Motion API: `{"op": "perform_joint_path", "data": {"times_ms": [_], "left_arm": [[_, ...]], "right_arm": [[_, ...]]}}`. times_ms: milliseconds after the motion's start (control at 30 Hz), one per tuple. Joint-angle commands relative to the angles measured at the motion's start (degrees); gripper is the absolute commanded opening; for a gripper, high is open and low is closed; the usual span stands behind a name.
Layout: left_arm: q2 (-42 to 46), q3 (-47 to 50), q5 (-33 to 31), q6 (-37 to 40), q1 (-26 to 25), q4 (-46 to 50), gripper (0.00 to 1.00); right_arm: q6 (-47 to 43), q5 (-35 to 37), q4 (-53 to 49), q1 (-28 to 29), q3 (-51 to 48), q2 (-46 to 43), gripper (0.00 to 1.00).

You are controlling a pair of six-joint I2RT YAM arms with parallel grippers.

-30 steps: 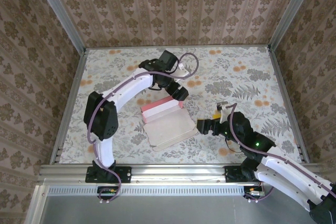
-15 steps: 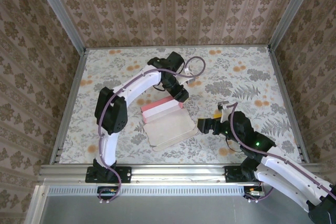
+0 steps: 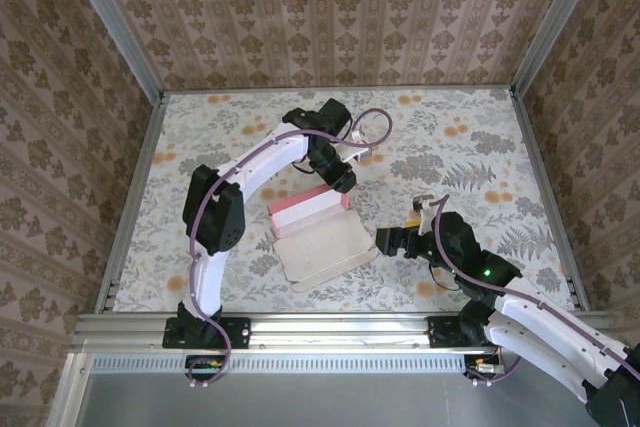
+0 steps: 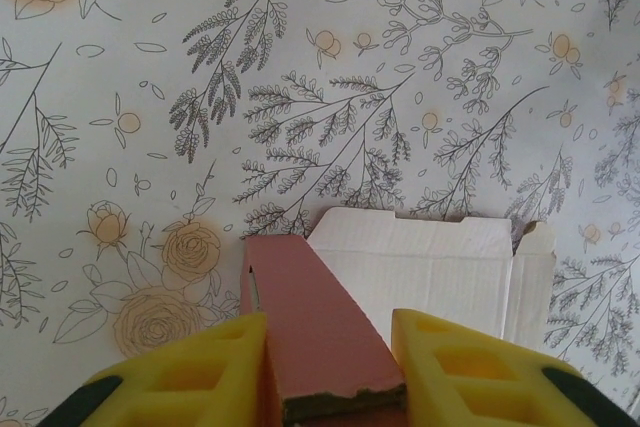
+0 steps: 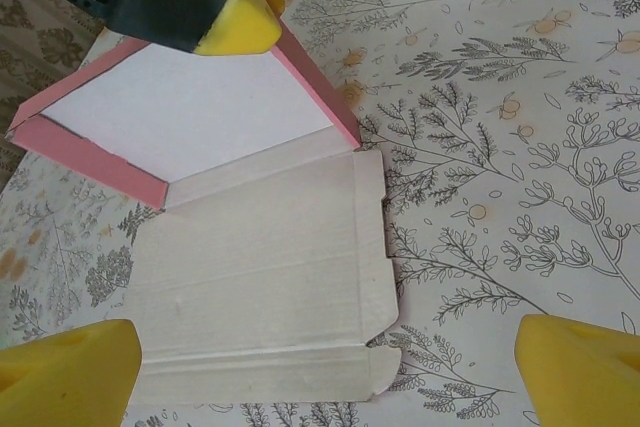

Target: Fold the paper box

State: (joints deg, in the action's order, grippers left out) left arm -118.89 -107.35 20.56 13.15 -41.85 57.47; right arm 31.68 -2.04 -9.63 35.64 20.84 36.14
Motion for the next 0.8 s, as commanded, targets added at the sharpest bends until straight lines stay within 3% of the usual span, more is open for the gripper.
{"op": "perform_joint_path", "data": {"times_ms": [0, 267, 433, 667, 767], "left_arm": [[0.6, -0.3, 2.1, -1.1, 1.2, 1.4, 0.31], [7.4, 9.6, 13.9, -14.4, 9.6, -10.0, 0.32], [15.7, 25.6, 20.0, -29.3, 15.1, -27.8, 0.35], [25.8, 48.8, 20.9, -50.4, 20.6, -55.8, 0.35], [28.0, 53.8, 19.0, -54.9, 20.9, -61.1, 0.34]], "right_arm": [[2.1, -0.7, 0.2, -0.6, -0.7, 0.3, 0.98], [9.2, -1.2, -0.8, -1.6, -0.2, 0.4, 0.90], [12.8, -2.2, 1.9, -1.7, -0.6, 3.3, 0.83], [13.0, -7.5, 9.0, -1.4, -0.5, 11.5, 0.79], [12.5, -10.6, 13.5, -0.8, -0.5, 15.5, 0.78]]}}
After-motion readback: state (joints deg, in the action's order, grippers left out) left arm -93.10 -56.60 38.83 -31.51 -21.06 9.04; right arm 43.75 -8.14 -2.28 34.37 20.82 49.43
